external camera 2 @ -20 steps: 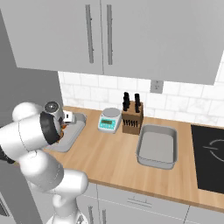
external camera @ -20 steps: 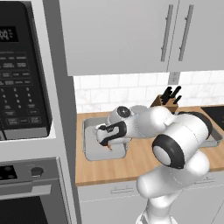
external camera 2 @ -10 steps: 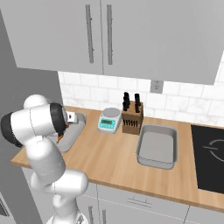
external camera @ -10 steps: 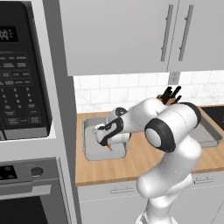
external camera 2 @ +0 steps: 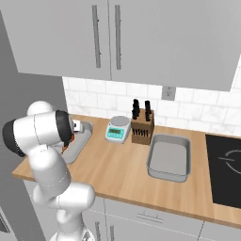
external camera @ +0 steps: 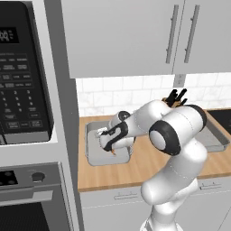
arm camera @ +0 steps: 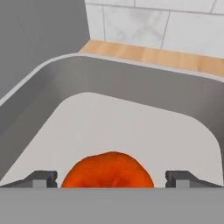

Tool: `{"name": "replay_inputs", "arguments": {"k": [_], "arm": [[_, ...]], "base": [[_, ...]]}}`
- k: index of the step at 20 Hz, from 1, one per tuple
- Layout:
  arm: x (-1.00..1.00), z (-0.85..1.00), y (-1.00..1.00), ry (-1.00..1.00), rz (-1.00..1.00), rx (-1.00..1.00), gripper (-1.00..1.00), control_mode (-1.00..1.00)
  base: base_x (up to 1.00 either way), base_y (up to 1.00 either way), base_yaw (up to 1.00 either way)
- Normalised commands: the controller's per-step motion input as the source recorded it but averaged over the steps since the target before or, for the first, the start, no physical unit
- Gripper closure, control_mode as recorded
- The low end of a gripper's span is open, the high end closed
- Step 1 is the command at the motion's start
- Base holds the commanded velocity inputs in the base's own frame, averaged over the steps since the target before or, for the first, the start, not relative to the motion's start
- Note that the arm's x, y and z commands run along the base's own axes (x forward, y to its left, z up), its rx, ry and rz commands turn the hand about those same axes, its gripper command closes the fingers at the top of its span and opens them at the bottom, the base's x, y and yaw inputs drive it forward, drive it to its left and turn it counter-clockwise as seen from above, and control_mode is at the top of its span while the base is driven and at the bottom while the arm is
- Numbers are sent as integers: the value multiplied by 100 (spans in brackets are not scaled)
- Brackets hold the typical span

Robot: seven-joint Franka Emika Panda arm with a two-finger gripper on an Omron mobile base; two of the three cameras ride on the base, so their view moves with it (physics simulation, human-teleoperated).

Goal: Place one squash and one chicken drumstick in each tupperware on the nearby counter, to pack two identical lunches.

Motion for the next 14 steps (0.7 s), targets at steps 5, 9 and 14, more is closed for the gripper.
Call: {"name": "replay_inputs", "arguments": {"k": [5,9,14], "arm": [[-34,37,0,0,0,0,-100,-100],[-91,58,-20,0,-4,0,-100,-100],[-77,87,-53,-5,-7,0,-100,-100]], "base": [[0,0,0],[0,0,0],[0,0,0]]}}
